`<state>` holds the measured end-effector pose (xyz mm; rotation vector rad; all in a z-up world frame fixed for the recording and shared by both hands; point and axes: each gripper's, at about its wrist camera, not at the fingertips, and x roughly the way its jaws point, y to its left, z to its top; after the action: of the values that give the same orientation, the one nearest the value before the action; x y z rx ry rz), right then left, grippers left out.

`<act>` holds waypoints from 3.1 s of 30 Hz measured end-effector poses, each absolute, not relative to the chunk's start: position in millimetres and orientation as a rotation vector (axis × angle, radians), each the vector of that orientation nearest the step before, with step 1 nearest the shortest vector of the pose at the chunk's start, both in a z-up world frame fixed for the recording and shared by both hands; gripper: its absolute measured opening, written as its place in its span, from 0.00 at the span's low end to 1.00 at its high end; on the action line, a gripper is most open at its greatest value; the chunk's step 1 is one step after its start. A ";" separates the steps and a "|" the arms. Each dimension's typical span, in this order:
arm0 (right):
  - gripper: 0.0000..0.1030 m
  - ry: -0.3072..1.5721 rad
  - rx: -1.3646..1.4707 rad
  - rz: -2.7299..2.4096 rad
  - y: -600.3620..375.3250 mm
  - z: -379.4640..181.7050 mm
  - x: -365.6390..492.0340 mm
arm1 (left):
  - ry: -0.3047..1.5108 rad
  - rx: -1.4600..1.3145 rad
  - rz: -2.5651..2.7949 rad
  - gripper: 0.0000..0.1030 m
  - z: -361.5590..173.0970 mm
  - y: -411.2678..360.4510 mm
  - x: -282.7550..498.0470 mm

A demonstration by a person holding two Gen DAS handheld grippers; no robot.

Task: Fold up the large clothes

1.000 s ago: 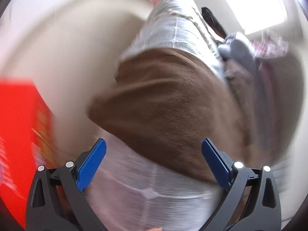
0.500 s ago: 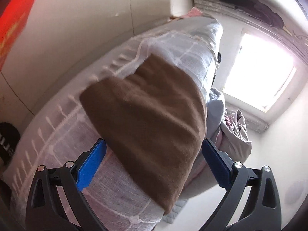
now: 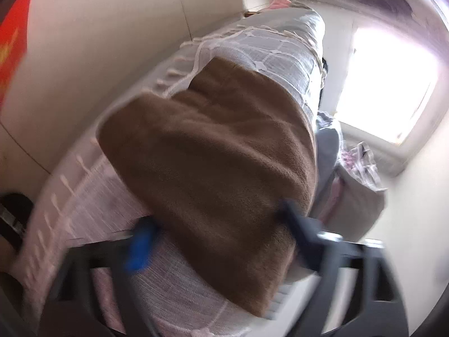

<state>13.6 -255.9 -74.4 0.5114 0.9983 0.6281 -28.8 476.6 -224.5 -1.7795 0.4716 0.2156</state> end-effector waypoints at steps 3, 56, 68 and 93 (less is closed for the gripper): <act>0.94 0.998 0.512 0.628 -255.8 -74.6 14.1 | 0.463 -1.708 0.256 0.29 -212.9 479.9 -30.1; 0.94 0.875 0.820 0.493 -398.7 -4.1 111.9 | 0.827 -0.311 -0.289 0.55 -2.3 102.9 18.7; 0.15 1.108 0.676 0.477 -378.3 -79.1 198.1 | 0.772 -0.381 -0.281 0.58 16.6 131.0 10.9; 0.54 0.732 0.421 0.397 -393.1 -17.9 169.1 | 0.830 -0.382 -0.292 0.59 4.3 124.0 19.5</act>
<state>169.1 -393.1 -17.9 0.4214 0.7319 0.3969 19.5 124.0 4.3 -0.3822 0.8299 -0.2923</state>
